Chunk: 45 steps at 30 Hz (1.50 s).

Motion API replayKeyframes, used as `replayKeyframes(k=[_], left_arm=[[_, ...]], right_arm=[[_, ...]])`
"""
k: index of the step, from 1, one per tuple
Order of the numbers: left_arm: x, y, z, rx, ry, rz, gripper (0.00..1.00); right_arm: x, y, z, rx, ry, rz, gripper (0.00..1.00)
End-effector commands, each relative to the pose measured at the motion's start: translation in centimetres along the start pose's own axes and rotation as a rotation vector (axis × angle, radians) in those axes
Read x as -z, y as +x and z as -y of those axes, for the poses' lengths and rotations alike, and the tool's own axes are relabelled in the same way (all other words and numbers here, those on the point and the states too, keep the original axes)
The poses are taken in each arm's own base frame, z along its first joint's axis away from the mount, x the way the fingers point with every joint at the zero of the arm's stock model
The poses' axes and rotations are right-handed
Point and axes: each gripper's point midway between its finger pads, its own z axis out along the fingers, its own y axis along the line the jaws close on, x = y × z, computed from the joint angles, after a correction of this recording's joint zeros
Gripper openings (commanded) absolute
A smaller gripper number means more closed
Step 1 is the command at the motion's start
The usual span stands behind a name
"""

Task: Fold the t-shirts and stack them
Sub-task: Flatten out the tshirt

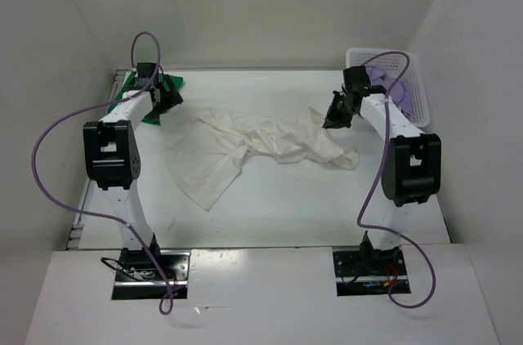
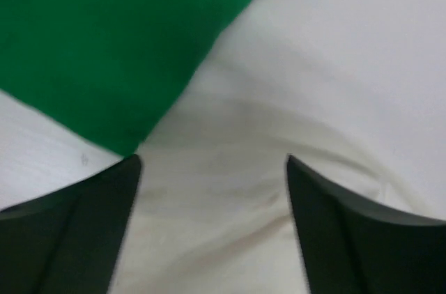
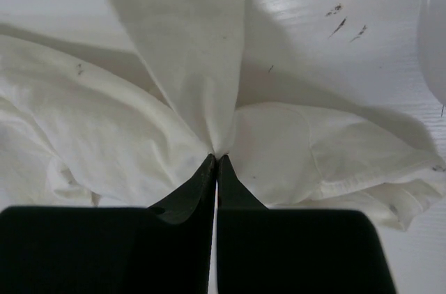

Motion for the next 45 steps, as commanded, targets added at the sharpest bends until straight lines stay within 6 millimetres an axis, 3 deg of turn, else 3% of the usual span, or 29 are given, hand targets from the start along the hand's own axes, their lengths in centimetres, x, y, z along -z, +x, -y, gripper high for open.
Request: replayKeyframes(k=[1,2,3,4,6,7,8,9,10,11,12,13,15,16,19,22,26,27,28,31,32,34,35,36,38,39,42,43,45], left_arm=[[4.6,1.8,2.4,-0.018,0.108,-0.023,0.98],[6.8,2.3,3.3,-0.025,0.165,-0.027,1.0],[7.7,4.3,3.8,-0.027,0.192,-0.067,1.0],[7.8,8.6,2.3,-0.022,0.177,-0.157,1.0],[10.9,11.4,2.2,0.008,0.215,-0.198,1.0],[11.4,15.8,-0.1,0.037,0.183,-0.286,1.0],[13.8,16.0,0.3,0.067,0.245,-0.264,1.0],[14.9,17.2,0.1,0.135,0.243,-0.275,0.99],[17.2,17.4,0.4,0.165,0.29,-0.24,0.91],[18.0,18.7,0.1,0.191,0.299,-0.255,0.82],[18.0,21.0,-1.2,0.253,0.267,-0.292,0.66],[18.5,22.1,-1.5,0.267,0.262,-0.311,0.62],[19.1,23.1,-2.1,0.301,0.264,-0.308,0.62],[18.7,24.6,-3.0,0.315,0.234,-0.34,0.62],[17.3,25.1,-3.5,0.315,0.204,-0.344,0.73],[15.9,25.6,-3.8,0.305,0.164,-0.366,0.67],[14.7,25.3,-4.3,0.291,0.114,-0.357,0.51],[14.4,25.1,-4.1,0.281,0.124,-0.348,0.45],[13.6,25.1,-4.5,0.279,0.098,-0.335,0.31],[11.8,24.0,-4.0,0.241,0.084,-0.346,0.16],[11.3,21.2,-2.4,0.218,0.116,-0.294,0.1],[9.3,18.8,-1.4,0.192,0.104,-0.271,0.06],[8.9,14.3,0.6,0.185,0.138,-0.19,0.06],[7.2,13.7,0.4,0.153,0.107,-0.197,0.05],[5.7,11.0,0.7,0.101,0.074,-0.175,0.05],[4.2,8.4,1.6,0.089,0.083,-0.148,0.05],[2.2,7.1,0.9,0.045,0.037,-0.163,0.15],[2.2,6.9,0.5,0.053,0.031,-0.16,0.38],[3.0,6.9,-0.6,0.09,0.055,-0.156,0.58]], right_arm=[[0.9,-4.1,-2.7,0.014,-0.062,0.106,0.0],[1.3,-4.4,-3.6,0.027,-0.075,0.117,0.0],[1.3,-4.5,-4.2,0.036,-0.082,0.116,0.0],[0.8,-4.4,-3.9,0.034,-0.069,0.111,0.0],[0.7,-4.3,-4.3,0.042,-0.075,0.113,0.0],[0.5,-4.1,-4.2,0.033,-0.075,0.111,0.0],[0.2,-3.7,-4.0,0.021,-0.07,0.1,0.0],[-0.1,-2.8,-4.1,0.027,-0.079,0.085,0.0],[0.2,-2.7,-4.7,0.027,-0.093,0.097,0.0],[0.0,-2.3,-4.6,0.027,-0.101,0.086,0.0],[-0.2,-1.0,-4.6,0.026,-0.097,0.063,0.0],[-0.1,-0.7,-5.1,0.039,-0.108,0.066,0.0],[-0.4,0.8,-5.1,0.047,-0.109,0.035,0.0],[-0.6,1.0,-4.9,0.046,-0.108,0.034,0.0],[-0.4,1.9,-5.0,0.054,-0.118,0.024,0.0],[0.2,1.9,-5.1,0.056,-0.125,0.034,0.0],[1.2,2.0,-5.0,0.056,-0.12,0.043,0.0],[1.0,2.4,-4.7,0.054,-0.113,0.033,0.0],[1.3,2.2,-4.7,0.056,-0.111,0.046,0.0],[1.7,2.9,-4.3,0.055,-0.108,0.041,0.0],[1.9,3.5,-3.6,0.052,-0.089,0.037,0.0],[1.7,4.9,-2.4,0.046,-0.057,0.013,0.0],[1.7,5.4,-2.1,0.045,-0.052,0.005,0.0],[2.1,5.7,-1.5,0.035,-0.045,0.004,0.0],[2.1,7.4,-0.7,0.031,-0.046,-0.031,0.0],[2.6,7.9,-0.5,0.031,-0.047,-0.031,0.0],[3.2,9.5,0.2,0.028,-0.045,-0.052,0.0],[3.3,9.6,0.3,0.029,-0.046,-0.049,0.0],[3.4,10.0,0.9,0.017,-0.044,-0.058,0.0]])
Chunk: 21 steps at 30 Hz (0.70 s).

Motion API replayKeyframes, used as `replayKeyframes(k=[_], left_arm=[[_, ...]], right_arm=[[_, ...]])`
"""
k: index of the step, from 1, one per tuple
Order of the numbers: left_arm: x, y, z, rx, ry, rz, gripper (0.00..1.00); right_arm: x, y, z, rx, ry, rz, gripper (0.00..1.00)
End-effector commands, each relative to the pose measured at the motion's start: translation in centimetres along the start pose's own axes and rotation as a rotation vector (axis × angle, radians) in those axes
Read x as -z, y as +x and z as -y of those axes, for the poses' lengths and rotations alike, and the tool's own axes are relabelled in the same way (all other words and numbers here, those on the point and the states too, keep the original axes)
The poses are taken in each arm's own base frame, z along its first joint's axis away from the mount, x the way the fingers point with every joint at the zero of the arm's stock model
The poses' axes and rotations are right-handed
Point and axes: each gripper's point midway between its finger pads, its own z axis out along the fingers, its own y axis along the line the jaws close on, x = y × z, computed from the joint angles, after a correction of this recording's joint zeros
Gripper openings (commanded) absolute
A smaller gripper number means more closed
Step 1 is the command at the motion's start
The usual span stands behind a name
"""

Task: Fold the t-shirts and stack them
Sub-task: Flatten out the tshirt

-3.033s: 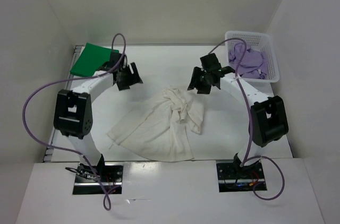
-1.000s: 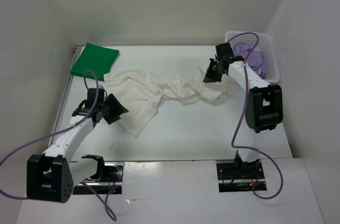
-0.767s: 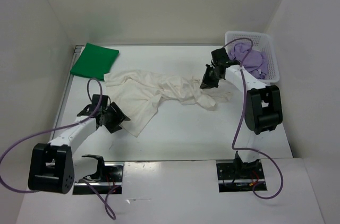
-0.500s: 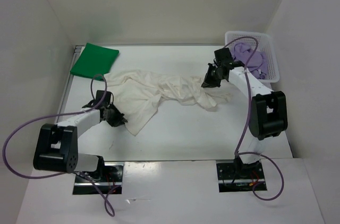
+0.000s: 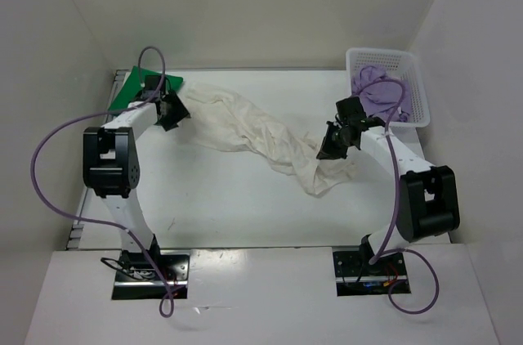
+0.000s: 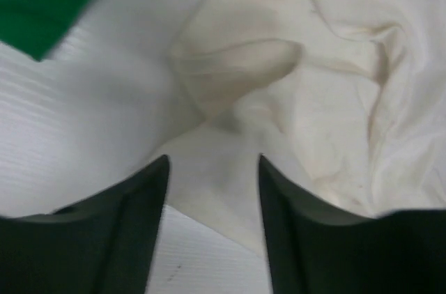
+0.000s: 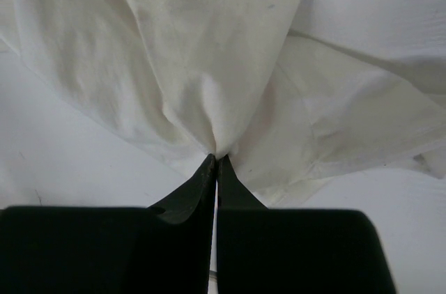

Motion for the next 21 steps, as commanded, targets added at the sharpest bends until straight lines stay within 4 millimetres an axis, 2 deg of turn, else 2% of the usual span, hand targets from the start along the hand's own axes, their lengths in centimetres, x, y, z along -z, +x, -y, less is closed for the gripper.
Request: replayKeyframes(k=[1,2,4,5,7,9,12,17,18,21], left_arm=[[1.2,0.9,-3.9,-0.003,-0.065,-0.026,0.66],[2.2,2.5,-4.8,0.011,-0.071,-0.035,0.72],[3.3,4.0,-6.3,0.051,-0.083,-0.034,0.72],[4.3,5.6,-7.2,0.064,-0.083,-0.032,0.7],[5.5,6.4,-7.1,0.12,-0.054,-0.008,0.62],[5.3,7.9,-7.4,0.162,-0.039,-0.03,0.6],[4.2,8.4,-7.2,0.214,-0.016,-0.036,0.58],[2.5,6.8,-6.0,0.326,0.012,0.003,0.58],[2.2,6.3,-6.0,0.344,0.004,0.013,0.57],[0.5,6.8,-6.5,0.404,-0.023,-0.001,0.54]], right_arm=[[1.3,0.0,0.1,-0.006,-0.016,0.028,0.0],[1.1,0.0,0.4,-0.016,-0.015,0.017,0.0],[0.9,-0.5,-0.1,-0.012,-0.032,0.027,0.0],[0.8,-0.6,-0.3,-0.012,-0.039,0.02,0.0],[0.8,-1.4,-0.8,-0.009,-0.045,0.032,0.0],[0.8,-2.1,-1.3,-0.006,-0.062,0.041,0.0],[0.4,-2.1,-1.4,0.001,-0.064,0.028,0.0],[0.4,-1.8,-1.2,0.002,-0.064,0.028,0.0],[0.4,-1.8,-1.2,0.002,-0.064,0.028,0.0],[0.3,-1.3,-0.9,0.0,-0.06,0.02,0.0]])
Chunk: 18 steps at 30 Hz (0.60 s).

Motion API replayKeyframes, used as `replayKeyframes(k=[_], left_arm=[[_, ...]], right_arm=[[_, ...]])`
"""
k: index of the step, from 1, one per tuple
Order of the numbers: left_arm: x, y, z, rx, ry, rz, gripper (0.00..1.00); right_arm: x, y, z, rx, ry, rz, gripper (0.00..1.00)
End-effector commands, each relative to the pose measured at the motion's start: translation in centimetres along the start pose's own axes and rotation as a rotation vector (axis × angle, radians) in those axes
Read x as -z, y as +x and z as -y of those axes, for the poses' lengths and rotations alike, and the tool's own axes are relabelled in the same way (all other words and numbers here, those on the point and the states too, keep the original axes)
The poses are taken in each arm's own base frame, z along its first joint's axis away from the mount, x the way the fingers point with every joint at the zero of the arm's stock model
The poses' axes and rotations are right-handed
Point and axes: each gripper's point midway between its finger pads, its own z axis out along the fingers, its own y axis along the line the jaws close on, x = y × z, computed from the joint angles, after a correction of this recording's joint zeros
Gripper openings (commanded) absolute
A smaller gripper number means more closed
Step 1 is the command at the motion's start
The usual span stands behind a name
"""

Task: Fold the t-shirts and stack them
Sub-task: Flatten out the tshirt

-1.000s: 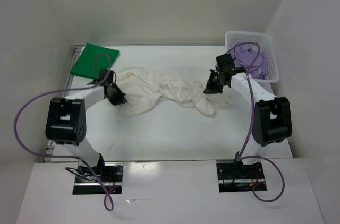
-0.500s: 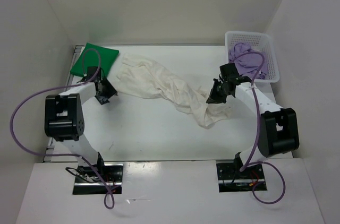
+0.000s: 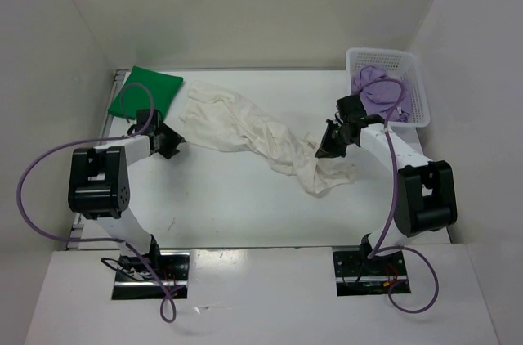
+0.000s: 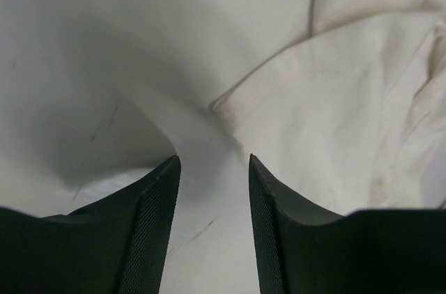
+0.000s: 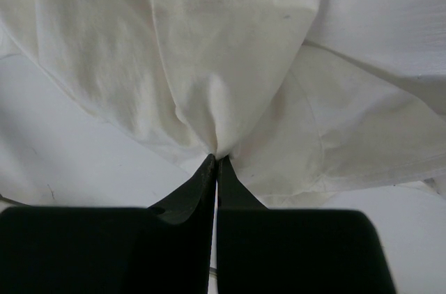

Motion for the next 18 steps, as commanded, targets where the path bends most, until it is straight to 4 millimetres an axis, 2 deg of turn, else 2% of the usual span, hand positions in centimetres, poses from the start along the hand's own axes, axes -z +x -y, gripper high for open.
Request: replayKeyframes(k=[1,4,8,13,16,17,18], left_arm=[[-2.5,-0.9,0.3,0.099,-0.015,0.027,0.52],[-3.0,-1.2,0.4,0.107,-0.014,0.041,0.52],[-3.4,-1.9,1.1,0.107,-0.015,0.041,0.42],[-4.1,-1.6,0.4,0.1,-0.043,0.032,0.19],[-4.3,-2.2,0.5,0.098,-0.045,0.037,0.04],[-4.0,-2.3,0.9,0.098,-0.03,0.033,0.0],[-3.1,-2.6,1.9,0.067,0.007,0.036,0.0]], right_arm=[[0.9,-1.2,-1.0,0.024,-0.044,0.054,0.0],[1.0,-1.0,-0.9,0.015,-0.044,0.054,0.0],[0.9,-0.9,-0.9,0.005,-0.044,0.054,0.0],[0.9,-1.0,-1.2,-0.012,-0.059,0.055,0.0],[1.3,-1.2,-1.7,-0.007,-0.077,0.064,0.0],[1.5,-1.6,-2.0,-0.004,-0.083,0.074,0.0],[1.7,-1.7,-2.1,-0.004,-0.082,0.072,0.0]])
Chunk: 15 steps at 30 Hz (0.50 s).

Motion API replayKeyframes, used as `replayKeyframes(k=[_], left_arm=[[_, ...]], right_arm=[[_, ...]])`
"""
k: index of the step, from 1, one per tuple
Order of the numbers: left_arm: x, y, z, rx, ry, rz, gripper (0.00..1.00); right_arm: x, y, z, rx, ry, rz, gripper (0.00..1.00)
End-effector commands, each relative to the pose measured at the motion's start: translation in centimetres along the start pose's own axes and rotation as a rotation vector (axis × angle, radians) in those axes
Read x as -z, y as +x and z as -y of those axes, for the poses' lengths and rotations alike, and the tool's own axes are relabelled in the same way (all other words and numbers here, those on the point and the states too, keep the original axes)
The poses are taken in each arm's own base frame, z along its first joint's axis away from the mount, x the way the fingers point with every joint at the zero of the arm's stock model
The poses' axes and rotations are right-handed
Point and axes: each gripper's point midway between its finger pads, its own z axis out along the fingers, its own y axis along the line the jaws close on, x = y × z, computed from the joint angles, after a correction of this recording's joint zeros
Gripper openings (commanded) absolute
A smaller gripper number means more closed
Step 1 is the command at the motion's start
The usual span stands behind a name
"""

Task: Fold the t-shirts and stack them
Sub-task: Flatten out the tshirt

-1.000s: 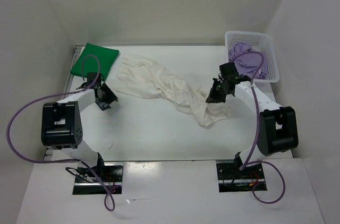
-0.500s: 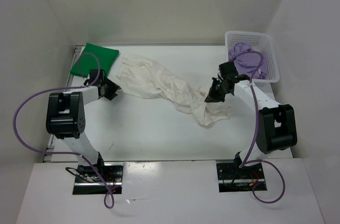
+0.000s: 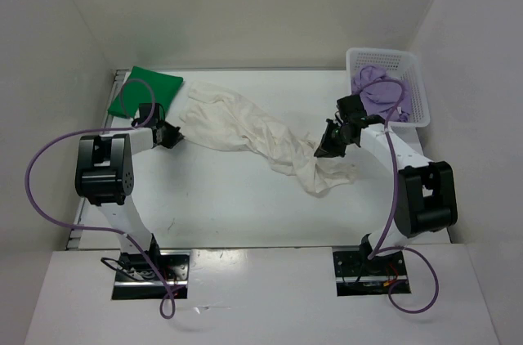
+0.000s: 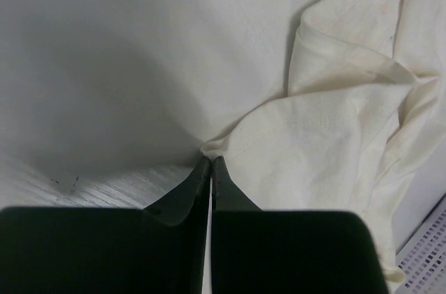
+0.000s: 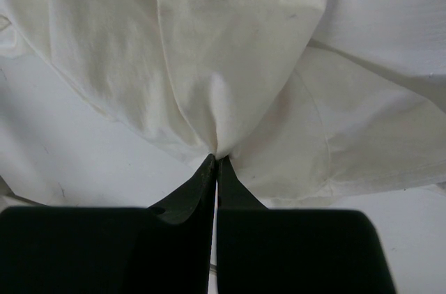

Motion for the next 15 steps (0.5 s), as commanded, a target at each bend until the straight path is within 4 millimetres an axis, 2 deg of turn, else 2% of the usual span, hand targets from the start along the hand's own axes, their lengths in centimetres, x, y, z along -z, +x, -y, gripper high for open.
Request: replayKeyframes(k=[1,2,3,4,5,6,7,8,9,11,12,13,14,15], left_arm=[[1.0,-0.6,0.3,-0.057,-0.004,0.003,0.0],[1.9,-1.6,1.3,-0.073,0.025,0.017,0.0],[3.7,-2.2,2.5,-0.098,0.054,0.039,0.0],[5.0,-3.1,3.3,-0.132,0.084,0.059,0.0],[6.2,-4.1,3.5,-0.135,0.102,0.076,0.0],[8.3,-5.2,4.2,-0.145,0.126,0.111,0.0],[9.7,-6.7,4.3,-0.151,0.142,0.142,0.0],[11.7,-7.6,4.6,-0.153,0.158,0.174,0.0],[12.6,-7.9,4.4,-0.145,0.17,0.18,0.0],[14.2,-8.3,3.4,-0.137,0.17,0.212,0.0],[14.4,-8.5,2.7,-0.127,0.16,0.218,0.0],[14.3,-8.1,2.2,-0.126,0.154,0.211,0.0],[13.7,-7.5,0.8,-0.114,0.125,0.193,0.0],[13.4,-6.9,0.0,-0.109,0.106,0.176,0.0]], right_arm=[[2.1,-1.6,-1.8,0.014,-0.061,0.069,0.0],[2.3,-1.5,-2.2,0.013,-0.073,0.056,0.0],[3.1,-1.3,-3.0,0.027,-0.108,0.044,0.0],[4.4,-1.8,-4.7,0.068,-0.142,0.06,0.0],[5.8,-1.5,-5.5,0.082,-0.151,0.059,0.0],[6.9,-1.5,-6.5,0.121,-0.171,0.062,0.0],[9.6,-2.4,-9.2,0.163,-0.25,0.091,0.0],[11.0,-2.2,-10.0,0.176,-0.275,0.074,0.0],[14.2,-3.6,-12.4,0.21,-0.344,0.137,0.0],[16.8,-4.3,-14.4,0.252,-0.414,0.169,0.0],[17.9,-4.7,-15.0,0.263,-0.443,0.199,0.0],[17.9,-4.5,-15.3,0.258,-0.488,0.176,0.0],[17.3,-5.6,-14.0,0.206,-0.491,0.182,0.0],[14.7,-5.6,-12.2,0.171,-0.486,0.152,0.0]])
